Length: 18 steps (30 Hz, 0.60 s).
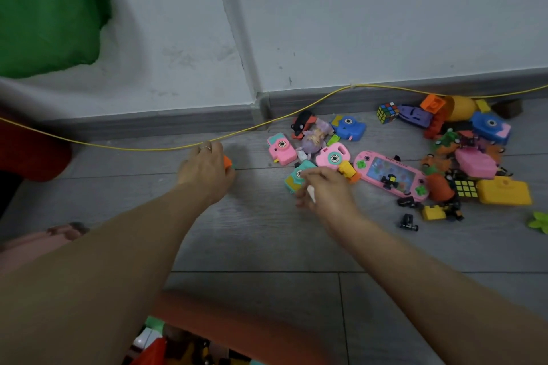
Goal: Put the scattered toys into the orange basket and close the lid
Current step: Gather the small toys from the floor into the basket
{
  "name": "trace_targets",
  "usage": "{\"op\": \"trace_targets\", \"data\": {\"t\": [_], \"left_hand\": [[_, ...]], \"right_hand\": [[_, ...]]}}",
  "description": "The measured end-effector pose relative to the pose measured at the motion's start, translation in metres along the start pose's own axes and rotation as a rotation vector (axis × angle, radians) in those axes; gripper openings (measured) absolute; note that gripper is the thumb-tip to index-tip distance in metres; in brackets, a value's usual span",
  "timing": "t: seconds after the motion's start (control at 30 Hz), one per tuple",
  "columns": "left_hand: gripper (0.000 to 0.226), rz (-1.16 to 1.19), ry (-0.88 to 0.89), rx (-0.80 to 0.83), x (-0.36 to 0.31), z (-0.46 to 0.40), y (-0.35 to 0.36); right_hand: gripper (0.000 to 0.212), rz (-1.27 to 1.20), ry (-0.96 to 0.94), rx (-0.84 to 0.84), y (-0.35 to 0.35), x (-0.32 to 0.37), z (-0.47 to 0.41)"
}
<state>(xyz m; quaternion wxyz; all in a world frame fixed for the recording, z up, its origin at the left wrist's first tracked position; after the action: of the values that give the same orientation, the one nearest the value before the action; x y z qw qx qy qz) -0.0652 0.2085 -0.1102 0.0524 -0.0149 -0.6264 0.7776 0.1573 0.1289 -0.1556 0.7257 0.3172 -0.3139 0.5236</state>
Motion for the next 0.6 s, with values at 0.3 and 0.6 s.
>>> {"op": "trace_targets", "data": {"t": [0.3,0.6], "left_hand": [[0.058,0.205,-0.068,0.149,0.009,-0.008,0.022],[0.056,0.132,-0.044,0.162,0.020,-0.022,0.020]], "right_hand": [[0.022,1.220,-0.623,-0.048,0.027,0.047,-0.017],[0.052,1.665,-0.657,0.017,0.038,0.024,-0.021]]}}
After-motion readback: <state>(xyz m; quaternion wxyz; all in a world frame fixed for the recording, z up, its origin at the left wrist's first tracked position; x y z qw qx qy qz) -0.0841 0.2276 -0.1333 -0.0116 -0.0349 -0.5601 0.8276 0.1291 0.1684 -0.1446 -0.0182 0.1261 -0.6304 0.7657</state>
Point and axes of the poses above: each hand's wrist, its own z-axis away from the middle knuckle, its own y-axis out of the palm, x = y × z, the point moved 9 cm from there along -z, towards the middle knuckle, and after that the axes turned 2 degrees about y, right-handed, at the moved point
